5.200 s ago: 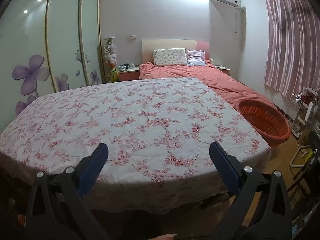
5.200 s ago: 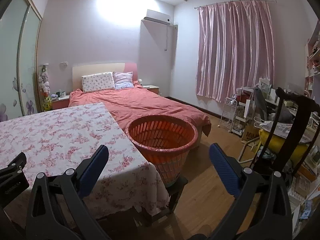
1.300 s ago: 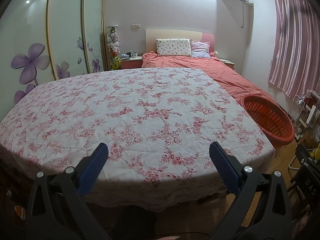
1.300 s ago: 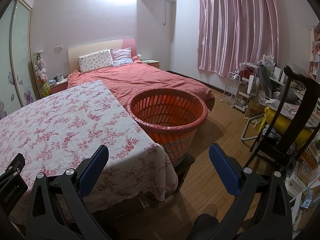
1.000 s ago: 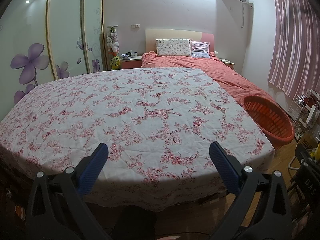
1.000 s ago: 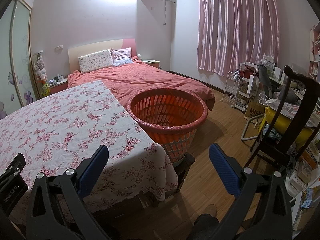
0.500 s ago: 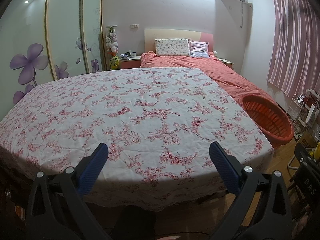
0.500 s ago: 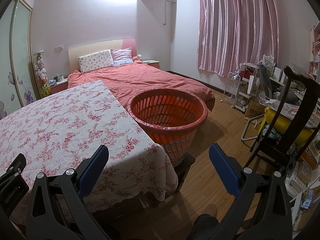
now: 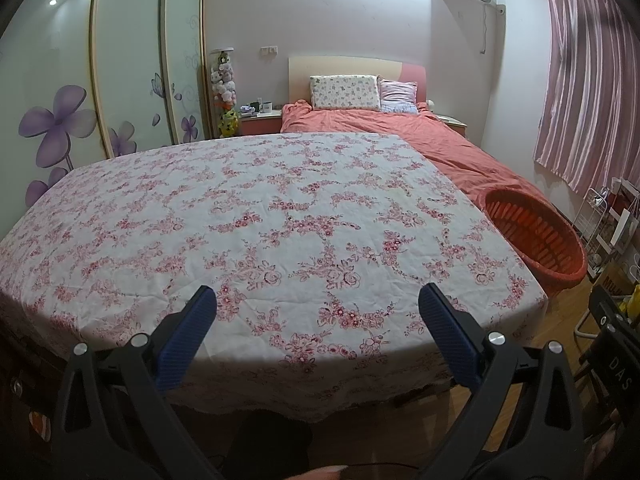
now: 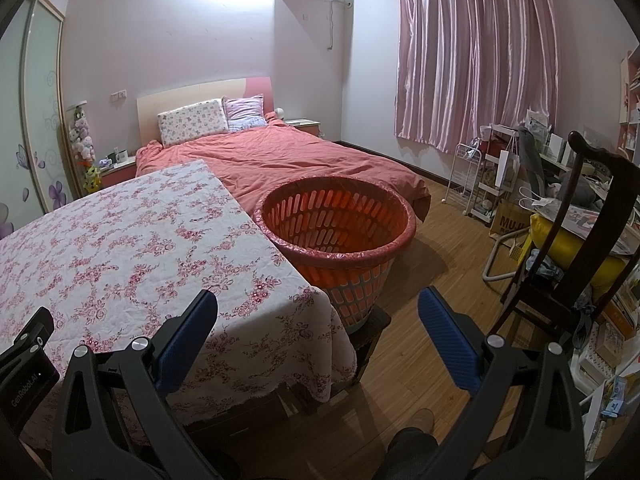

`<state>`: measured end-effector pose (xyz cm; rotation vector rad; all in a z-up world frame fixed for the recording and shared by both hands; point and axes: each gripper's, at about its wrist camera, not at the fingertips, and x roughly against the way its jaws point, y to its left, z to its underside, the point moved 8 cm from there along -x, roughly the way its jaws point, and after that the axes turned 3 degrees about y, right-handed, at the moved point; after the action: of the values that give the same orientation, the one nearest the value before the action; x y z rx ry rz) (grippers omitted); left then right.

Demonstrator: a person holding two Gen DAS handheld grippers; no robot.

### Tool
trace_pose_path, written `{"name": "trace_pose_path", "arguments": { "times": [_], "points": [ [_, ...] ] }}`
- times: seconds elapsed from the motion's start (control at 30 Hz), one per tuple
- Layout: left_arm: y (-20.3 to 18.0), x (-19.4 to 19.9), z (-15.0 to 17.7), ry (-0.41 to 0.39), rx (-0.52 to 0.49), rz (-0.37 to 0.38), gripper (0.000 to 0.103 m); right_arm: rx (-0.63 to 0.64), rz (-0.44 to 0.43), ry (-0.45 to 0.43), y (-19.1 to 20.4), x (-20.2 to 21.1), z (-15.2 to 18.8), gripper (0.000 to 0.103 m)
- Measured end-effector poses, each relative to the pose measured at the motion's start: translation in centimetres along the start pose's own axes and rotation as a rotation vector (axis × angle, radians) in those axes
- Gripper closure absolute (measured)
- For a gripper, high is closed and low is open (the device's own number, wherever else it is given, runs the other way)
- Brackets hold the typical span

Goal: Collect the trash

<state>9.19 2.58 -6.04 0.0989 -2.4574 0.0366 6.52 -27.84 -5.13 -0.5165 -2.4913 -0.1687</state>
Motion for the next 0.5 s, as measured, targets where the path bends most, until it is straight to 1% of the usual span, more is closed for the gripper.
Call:
{"name": "trace_pose_path", "arguments": {
  "times": [0.5],
  "points": [
    [-0.27, -0.01, 0.08, -0.001, -0.006, 0.005, 0.004, -0.001, 0.0, 0.0, -0.01, 0.01, -0.01, 0.004]
  ]
}}
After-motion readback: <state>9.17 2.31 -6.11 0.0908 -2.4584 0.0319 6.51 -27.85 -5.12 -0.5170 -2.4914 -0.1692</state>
